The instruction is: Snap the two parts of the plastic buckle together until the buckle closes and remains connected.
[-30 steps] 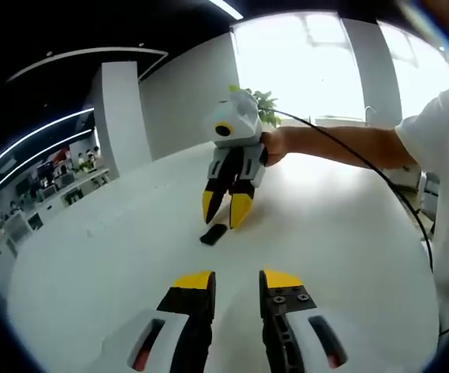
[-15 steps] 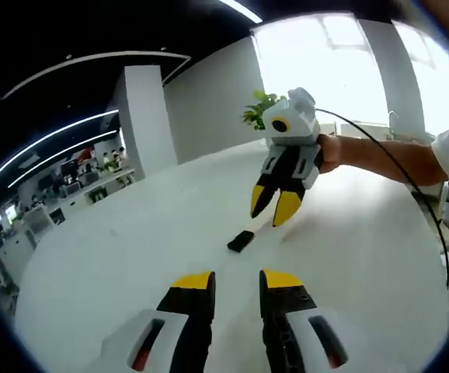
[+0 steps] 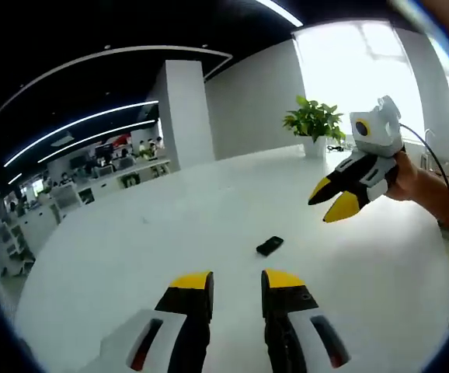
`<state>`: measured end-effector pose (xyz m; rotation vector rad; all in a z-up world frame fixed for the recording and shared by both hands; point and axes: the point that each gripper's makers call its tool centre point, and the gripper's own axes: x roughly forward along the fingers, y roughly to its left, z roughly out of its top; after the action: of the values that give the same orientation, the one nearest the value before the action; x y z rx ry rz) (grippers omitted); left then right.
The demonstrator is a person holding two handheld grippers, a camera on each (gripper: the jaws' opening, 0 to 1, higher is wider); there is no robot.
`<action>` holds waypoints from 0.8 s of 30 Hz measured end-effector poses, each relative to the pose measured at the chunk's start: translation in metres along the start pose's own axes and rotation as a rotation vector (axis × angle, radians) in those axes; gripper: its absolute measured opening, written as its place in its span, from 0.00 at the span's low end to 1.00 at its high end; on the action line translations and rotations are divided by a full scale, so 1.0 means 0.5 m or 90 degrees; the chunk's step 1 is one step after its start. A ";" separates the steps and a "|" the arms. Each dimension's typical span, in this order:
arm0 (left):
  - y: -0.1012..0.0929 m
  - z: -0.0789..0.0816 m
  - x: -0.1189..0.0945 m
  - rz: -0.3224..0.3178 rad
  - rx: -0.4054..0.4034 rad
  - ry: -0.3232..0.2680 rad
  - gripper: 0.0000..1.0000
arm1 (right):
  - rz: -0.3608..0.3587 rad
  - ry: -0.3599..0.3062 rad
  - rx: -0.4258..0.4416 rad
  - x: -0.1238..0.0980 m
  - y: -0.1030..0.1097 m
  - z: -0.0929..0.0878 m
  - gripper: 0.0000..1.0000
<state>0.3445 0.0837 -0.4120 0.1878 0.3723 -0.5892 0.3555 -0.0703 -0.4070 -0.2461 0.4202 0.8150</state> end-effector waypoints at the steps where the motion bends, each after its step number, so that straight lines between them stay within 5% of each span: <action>1: 0.003 -0.002 -0.001 0.008 -0.005 0.001 0.24 | -0.010 0.003 0.002 -0.006 -0.001 -0.005 0.28; 12: -0.006 -0.020 -0.028 0.042 -0.021 0.001 0.25 | -0.110 -0.021 0.076 -0.076 0.001 -0.067 0.29; 24: -0.012 -0.047 -0.091 0.082 -0.052 -0.001 0.24 | -0.153 -0.042 0.107 -0.133 0.029 -0.099 0.28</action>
<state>0.2997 0.1083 -0.4159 0.1317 0.3798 -0.4455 0.2911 -0.1223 -0.4217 -0.1099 0.3863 0.5477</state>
